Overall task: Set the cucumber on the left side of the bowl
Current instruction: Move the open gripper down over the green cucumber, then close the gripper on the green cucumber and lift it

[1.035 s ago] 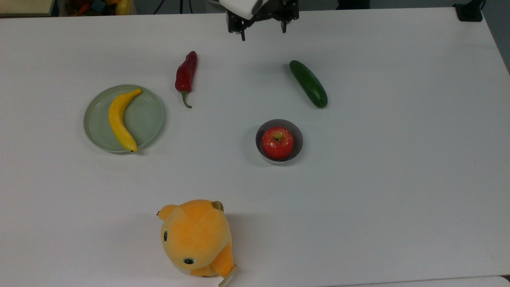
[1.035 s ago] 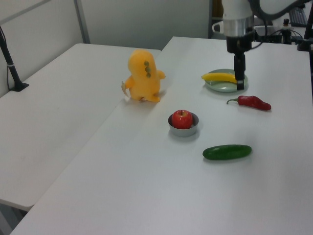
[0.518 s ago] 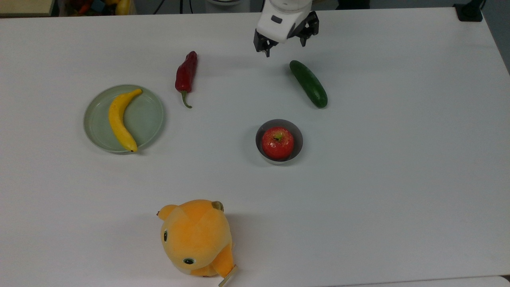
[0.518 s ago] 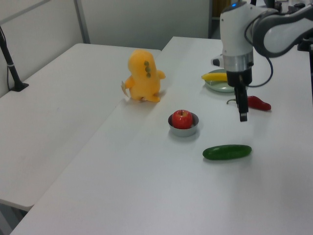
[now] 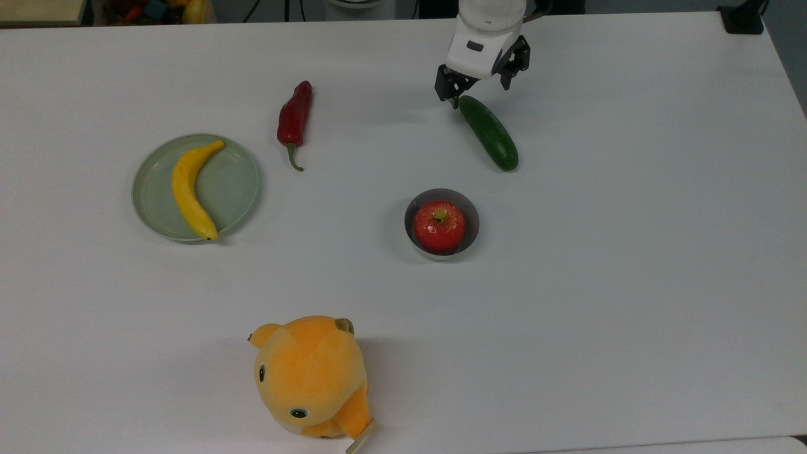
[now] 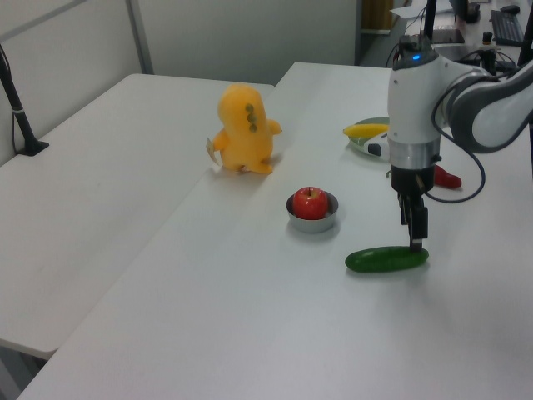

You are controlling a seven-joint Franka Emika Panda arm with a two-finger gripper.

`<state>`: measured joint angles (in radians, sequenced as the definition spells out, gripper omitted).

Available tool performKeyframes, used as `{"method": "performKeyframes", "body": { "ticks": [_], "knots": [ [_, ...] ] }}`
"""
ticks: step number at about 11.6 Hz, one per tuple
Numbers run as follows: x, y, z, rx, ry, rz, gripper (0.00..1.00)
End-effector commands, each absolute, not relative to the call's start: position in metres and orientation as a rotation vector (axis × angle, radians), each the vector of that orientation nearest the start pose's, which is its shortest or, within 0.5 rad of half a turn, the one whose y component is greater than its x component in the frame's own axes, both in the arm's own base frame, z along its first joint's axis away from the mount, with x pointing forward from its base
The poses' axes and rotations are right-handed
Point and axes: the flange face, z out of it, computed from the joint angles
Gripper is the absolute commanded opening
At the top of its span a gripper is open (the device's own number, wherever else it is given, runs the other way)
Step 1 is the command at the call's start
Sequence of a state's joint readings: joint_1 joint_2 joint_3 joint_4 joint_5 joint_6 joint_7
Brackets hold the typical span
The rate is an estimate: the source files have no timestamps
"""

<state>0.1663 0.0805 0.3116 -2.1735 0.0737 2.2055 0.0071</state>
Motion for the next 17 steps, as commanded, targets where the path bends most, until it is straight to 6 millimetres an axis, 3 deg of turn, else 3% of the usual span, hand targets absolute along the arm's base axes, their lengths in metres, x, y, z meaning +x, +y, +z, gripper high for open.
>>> {"method": "performKeyframes", "body": {
  "ticks": [1, 4, 5, 7, 8, 9, 14, 17],
  "knots": [
    [0.471, 0.267, 0.322, -3.023, -0.645, 0.087, 1.00],
    [0.478, 0.271, 0.297, -3.087, -0.619, 0.005, 1.00],
    [0.479, 0.271, 0.297, -3.104, -0.629, -0.008, 0.89],
    [0.481, 0.270, 0.300, -3.106, -0.618, -0.018, 0.37],
    [0.482, 0.269, 0.302, -3.108, -0.606, -0.025, 0.19],
    [0.485, 0.268, 0.306, -3.107, -0.598, -0.041, 0.08],
    [0.533, 0.273, 0.360, -3.050, -0.486, -0.213, 0.06],
    [0.589, 0.277, 0.375, -2.988, -0.334, -0.285, 0.07]
  ]
}}
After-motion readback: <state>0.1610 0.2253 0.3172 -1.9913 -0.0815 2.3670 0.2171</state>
